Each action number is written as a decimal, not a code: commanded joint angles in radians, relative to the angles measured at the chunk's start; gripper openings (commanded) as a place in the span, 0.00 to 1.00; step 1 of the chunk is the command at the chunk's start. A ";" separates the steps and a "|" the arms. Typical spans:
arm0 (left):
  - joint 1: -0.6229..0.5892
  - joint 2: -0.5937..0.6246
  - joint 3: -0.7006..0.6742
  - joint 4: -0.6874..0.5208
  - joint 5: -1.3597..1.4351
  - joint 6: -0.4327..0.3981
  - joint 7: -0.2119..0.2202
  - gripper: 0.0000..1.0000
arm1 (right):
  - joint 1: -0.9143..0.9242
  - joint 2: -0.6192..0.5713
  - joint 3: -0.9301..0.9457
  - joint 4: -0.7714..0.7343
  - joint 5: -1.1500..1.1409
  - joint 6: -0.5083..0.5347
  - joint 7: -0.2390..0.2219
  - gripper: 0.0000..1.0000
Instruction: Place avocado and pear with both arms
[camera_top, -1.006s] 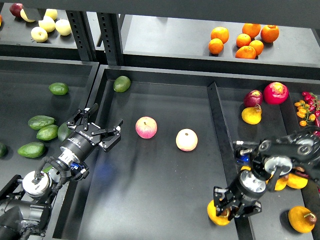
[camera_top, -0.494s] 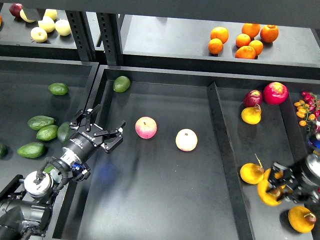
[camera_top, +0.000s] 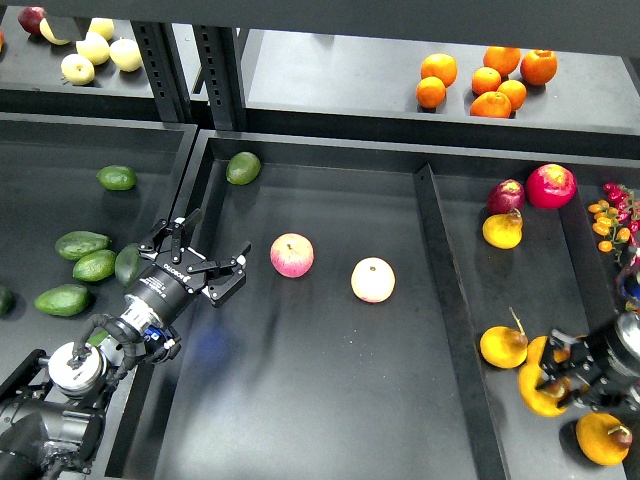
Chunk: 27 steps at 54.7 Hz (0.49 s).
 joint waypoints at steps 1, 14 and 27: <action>-0.006 0.000 0.000 0.000 0.000 0.000 0.000 0.99 | -0.051 0.043 0.061 -0.046 -0.009 0.000 0.000 0.19; -0.007 0.000 0.004 0.005 0.000 0.000 0.000 0.99 | -0.087 0.095 0.074 -0.101 -0.020 0.000 0.000 0.20; -0.007 0.000 0.009 0.008 0.000 0.000 0.000 0.99 | -0.122 0.132 0.106 -0.138 -0.037 0.000 0.000 0.21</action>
